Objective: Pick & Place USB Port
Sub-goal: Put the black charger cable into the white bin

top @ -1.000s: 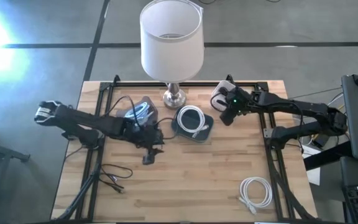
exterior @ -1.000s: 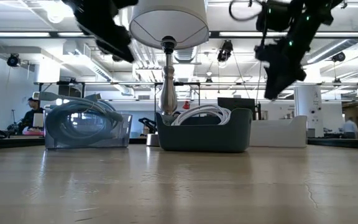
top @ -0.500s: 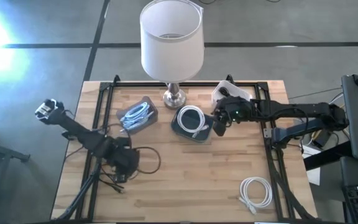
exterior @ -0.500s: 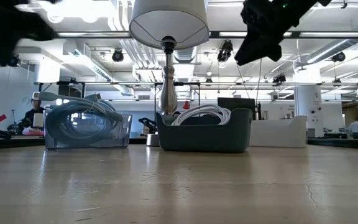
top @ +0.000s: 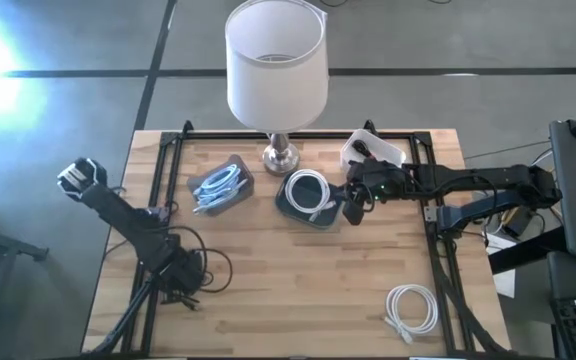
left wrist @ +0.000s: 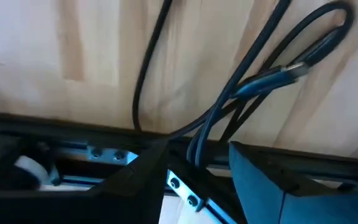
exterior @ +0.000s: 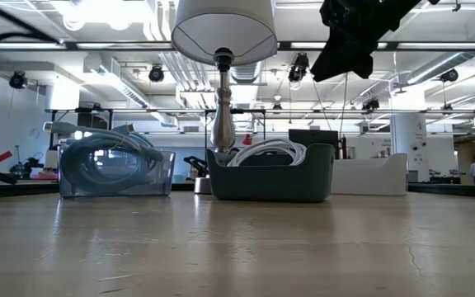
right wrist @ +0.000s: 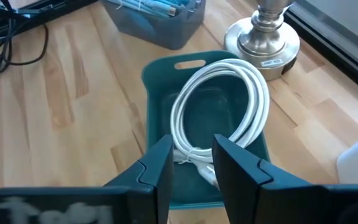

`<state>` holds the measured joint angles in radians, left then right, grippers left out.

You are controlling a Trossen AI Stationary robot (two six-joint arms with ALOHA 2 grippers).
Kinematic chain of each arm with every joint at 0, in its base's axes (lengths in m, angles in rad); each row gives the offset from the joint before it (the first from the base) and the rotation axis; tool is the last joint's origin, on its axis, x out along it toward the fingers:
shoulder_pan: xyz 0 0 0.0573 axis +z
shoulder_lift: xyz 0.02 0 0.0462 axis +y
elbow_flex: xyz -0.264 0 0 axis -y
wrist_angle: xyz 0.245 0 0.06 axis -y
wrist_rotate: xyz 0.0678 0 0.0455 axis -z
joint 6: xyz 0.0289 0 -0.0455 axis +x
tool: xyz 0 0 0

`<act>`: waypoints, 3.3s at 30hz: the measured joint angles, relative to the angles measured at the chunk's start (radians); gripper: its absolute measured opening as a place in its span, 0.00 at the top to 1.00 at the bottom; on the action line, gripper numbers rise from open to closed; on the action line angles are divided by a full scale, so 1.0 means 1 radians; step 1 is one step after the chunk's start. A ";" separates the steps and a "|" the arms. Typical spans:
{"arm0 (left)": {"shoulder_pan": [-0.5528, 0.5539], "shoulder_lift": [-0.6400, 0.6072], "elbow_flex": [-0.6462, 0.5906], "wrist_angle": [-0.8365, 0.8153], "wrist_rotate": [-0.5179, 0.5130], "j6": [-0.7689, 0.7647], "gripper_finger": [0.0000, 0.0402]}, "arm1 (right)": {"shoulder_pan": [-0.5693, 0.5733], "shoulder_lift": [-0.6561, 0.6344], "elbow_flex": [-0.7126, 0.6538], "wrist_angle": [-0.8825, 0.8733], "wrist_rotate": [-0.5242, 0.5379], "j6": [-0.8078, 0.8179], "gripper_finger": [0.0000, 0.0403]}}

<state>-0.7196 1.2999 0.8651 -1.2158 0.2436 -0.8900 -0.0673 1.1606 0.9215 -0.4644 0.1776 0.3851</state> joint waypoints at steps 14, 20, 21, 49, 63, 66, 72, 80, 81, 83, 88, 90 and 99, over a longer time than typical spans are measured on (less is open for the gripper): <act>-0.005 0.000 -0.193 0.228 0.066 -0.003 0.57 | 0.000 0.000 -0.002 -0.001 0.000 -0.002 0.79; -0.005 0.000 -0.240 0.351 0.078 -0.002 0.57 | 0.000 0.000 -0.006 -0.001 0.000 -0.004 0.79; -0.005 0.000 -0.240 0.352 0.078 -0.003 0.58 | 0.000 0.000 -0.008 -0.001 0.000 -0.004 0.78; 0.205 0.000 0.071 0.398 -0.526 0.099 0.93 | 0.056 0.103 -0.075 0.385 -0.254 -0.215 0.66; 0.354 0.003 0.071 0.869 -0.596 0.522 0.95 | 0.123 0.308 -0.048 0.506 -0.265 -0.291 0.60; 0.358 0.003 0.067 0.867 -0.597 0.517 0.94 | 0.129 0.323 -0.025 0.505 -0.261 -0.292 0.60; 0.371 0.003 0.043 0.861 -0.607 0.509 0.95 | 0.147 0.321 0.045 0.501 -0.261 -0.289 0.60; 0.417 0.003 0.006 0.914 -0.575 0.421 0.94 | 0.220 0.348 0.131 0.499 -0.254 -0.681 0.60; 0.425 0.003 0.003 0.931 -0.556 0.422 0.94 | 0.222 0.363 0.148 0.499 -0.247 -0.711 0.60; 0.433 0.005 -0.005 0.956 -0.531 0.421 0.94 | 0.222 0.391 0.178 0.497 -0.220 -0.733 0.60; 0.439 0.037 0.003 0.997 -0.459 0.466 0.94 | 0.208 0.485 0.322 0.385 -0.151 -0.749 0.60; 0.439 0.061 0.006 0.994 -0.448 0.477 0.94 | 0.203 0.519 0.392 0.265 -0.133 -0.757 0.60; 0.441 0.089 0.020 0.996 -0.499 0.560 0.94 | 0.191 0.623 0.592 -0.127 -0.132 -0.678 0.60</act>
<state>-0.2790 1.3892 0.8847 -0.2201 -0.2553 -0.3299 0.1236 1.7837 1.5131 -0.5911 0.0459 -0.2929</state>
